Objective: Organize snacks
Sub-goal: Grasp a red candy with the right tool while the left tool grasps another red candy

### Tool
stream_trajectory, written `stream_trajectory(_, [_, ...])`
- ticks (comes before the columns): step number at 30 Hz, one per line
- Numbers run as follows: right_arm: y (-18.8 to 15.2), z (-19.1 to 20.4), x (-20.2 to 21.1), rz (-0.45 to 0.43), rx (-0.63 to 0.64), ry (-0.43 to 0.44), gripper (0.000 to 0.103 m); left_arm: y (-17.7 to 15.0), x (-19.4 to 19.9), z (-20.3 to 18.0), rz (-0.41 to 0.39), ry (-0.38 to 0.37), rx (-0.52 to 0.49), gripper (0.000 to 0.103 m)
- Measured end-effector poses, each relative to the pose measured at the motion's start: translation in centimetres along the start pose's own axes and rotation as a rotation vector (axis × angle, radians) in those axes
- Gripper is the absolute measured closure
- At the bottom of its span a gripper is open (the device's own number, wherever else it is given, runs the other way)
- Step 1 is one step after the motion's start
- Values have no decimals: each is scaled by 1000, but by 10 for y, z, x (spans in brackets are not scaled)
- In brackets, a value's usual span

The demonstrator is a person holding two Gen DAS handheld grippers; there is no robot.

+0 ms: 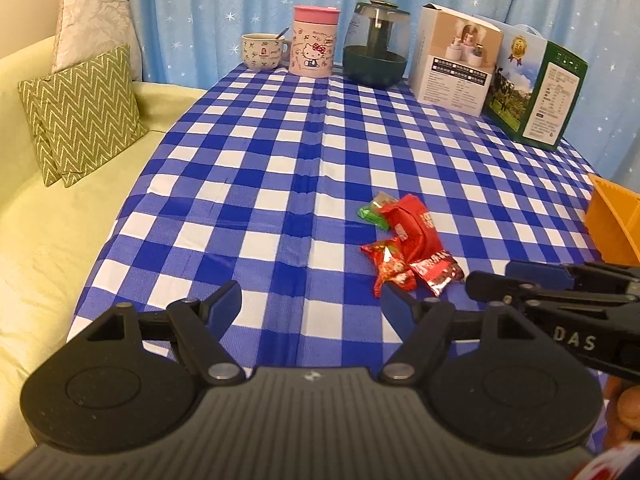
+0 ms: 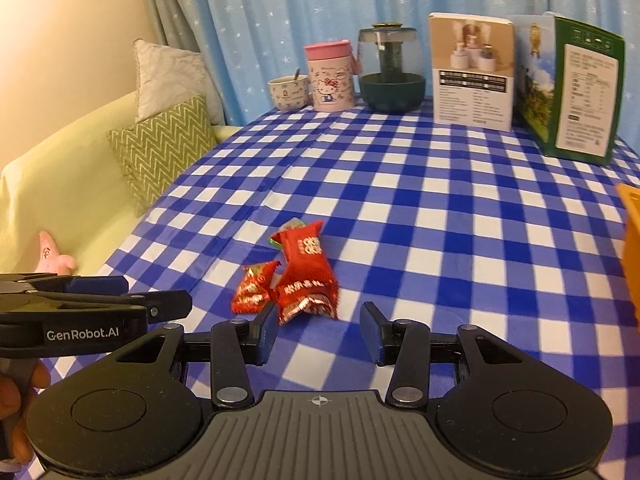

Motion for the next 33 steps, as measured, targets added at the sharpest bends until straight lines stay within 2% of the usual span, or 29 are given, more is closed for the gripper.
stream_trajectory(10, [-5,7,-40,26,51,2,57,-2,-11,8,14,0,26,29])
stream_trajectory(12, [-6,8,-44,22,67,-6,54,-2,-13,9,16,-5,37,29])
stream_trajectory(14, [-6,9,-46,16,85,-22,45,-2,-14,9,16,-7,40,29])
stream_trajectory(24, [-4,12,-53,8,137,-32,44,-3,-14,11,15,-4,56,29])
stream_trajectory(25, [-5,11,-53,9,131,-31,45,-3,-14,11,14,-3,57,29])
stream_trajectory(28, [-6,10,-51,10,140,-38,61,-3,-14,10,13,-3,55,29])
stream_trajectory(33, [-6,5,-42,6,129,-40,65,-2,-14,3,4,-19,42,30])
Point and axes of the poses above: each gripper's, at about its wrist camera, not at the fingertips, and x roughly against the way its jaws point, z to its left, y to its top, the point moved 9 cm from there along -x, roughly the way its jaws point, and after that the axes turned 3 degrees about y, right-handed, at the moved point
